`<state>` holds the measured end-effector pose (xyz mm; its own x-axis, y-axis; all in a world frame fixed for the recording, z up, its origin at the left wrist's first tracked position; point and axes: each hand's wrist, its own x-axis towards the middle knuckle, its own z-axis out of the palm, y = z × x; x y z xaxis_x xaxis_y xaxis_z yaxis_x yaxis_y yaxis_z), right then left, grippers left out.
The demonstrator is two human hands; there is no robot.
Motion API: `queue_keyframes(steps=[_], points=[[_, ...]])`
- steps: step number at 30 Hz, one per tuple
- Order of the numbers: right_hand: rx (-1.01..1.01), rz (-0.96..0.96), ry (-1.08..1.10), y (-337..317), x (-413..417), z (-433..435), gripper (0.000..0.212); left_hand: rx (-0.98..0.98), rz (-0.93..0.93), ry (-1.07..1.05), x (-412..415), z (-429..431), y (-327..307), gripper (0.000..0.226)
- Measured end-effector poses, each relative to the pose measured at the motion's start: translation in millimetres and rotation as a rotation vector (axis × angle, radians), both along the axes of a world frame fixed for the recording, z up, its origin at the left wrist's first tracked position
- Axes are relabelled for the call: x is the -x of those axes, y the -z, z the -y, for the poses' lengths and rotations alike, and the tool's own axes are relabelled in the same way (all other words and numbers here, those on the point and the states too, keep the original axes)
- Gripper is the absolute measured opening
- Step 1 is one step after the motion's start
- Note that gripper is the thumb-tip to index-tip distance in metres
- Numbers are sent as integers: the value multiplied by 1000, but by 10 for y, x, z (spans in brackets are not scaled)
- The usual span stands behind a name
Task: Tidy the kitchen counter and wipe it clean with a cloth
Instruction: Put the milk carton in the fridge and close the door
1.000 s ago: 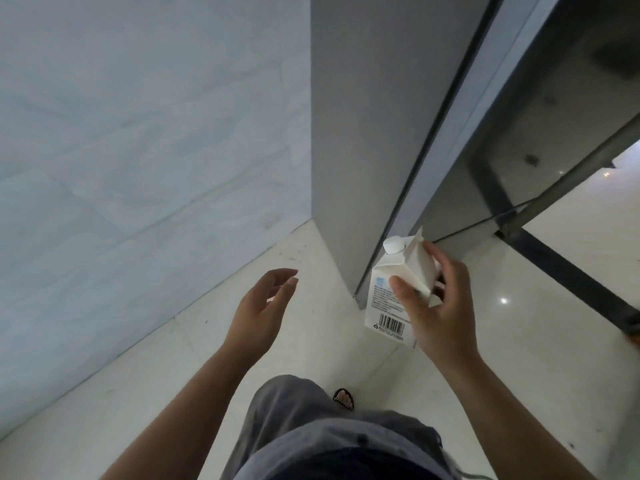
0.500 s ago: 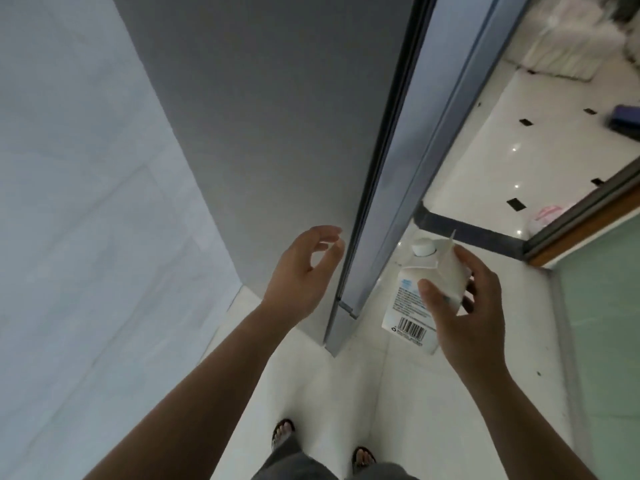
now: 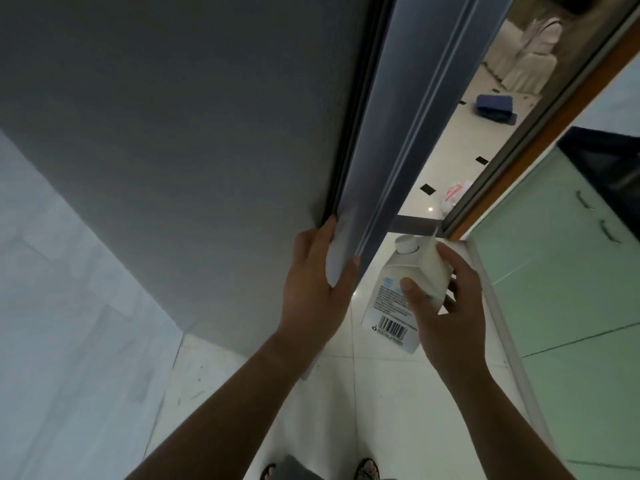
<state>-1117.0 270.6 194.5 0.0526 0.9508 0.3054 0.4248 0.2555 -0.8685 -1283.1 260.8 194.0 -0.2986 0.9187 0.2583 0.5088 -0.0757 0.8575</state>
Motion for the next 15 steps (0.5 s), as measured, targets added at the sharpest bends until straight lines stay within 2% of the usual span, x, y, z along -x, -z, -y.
queue_keyframes(steps=[7, 11, 15], points=[[22, 9, 88, -58, -42, 73, 64, -69, 27, -32, 20, -43, 8, 54], [28, 22, 96, -113, -26, 98, 65, -121, 20, -50, 7, -76, -72, 60], [34, 24, 96, -141, -46, 138, 66, -107, 94, -65, -108, -118, -89, 70]])
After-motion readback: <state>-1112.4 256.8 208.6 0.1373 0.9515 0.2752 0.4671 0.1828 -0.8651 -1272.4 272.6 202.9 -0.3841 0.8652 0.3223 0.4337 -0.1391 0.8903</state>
